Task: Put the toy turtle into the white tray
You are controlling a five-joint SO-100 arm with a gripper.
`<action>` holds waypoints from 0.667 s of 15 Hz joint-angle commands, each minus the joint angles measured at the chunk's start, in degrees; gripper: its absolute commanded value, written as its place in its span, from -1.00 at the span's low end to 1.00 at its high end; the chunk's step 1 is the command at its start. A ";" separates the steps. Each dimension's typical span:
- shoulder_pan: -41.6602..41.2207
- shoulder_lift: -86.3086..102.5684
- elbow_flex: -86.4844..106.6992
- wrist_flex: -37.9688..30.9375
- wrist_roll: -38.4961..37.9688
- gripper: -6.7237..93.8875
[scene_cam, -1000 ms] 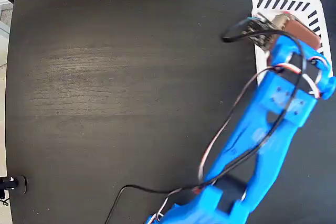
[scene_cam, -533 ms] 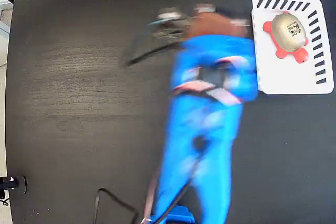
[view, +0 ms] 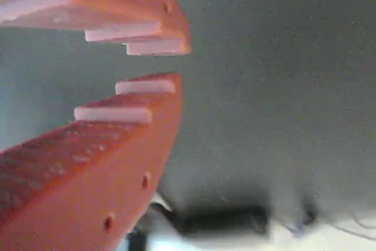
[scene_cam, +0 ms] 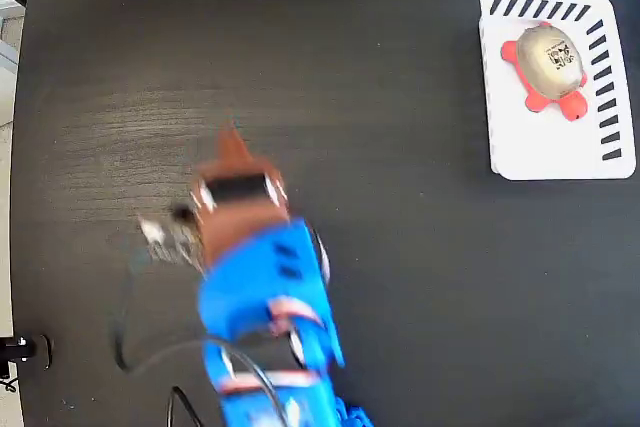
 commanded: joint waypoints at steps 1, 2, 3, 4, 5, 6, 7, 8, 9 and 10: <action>1.49 13.71 8.17 3.43 -1.23 -0.87; 3.08 17.93 10.63 7.03 -2.02 -0.87; 4.83 21.27 12.22 11.34 -2.46 -0.87; 6.15 24.35 14.24 14.15 -3.78 -0.87; 7.03 28.12 16.88 15.38 -5.27 -0.87; 7.38 31.64 19.25 16.79 -5.89 -0.87; 7.38 34.54 21.27 18.37 -5.89 -0.87; 7.03 37.62 22.50 20.65 -5.54 -0.87; 6.86 40.34 22.76 23.55 -5.10 -0.87; 6.42 42.71 22.85 26.54 -4.57 -0.87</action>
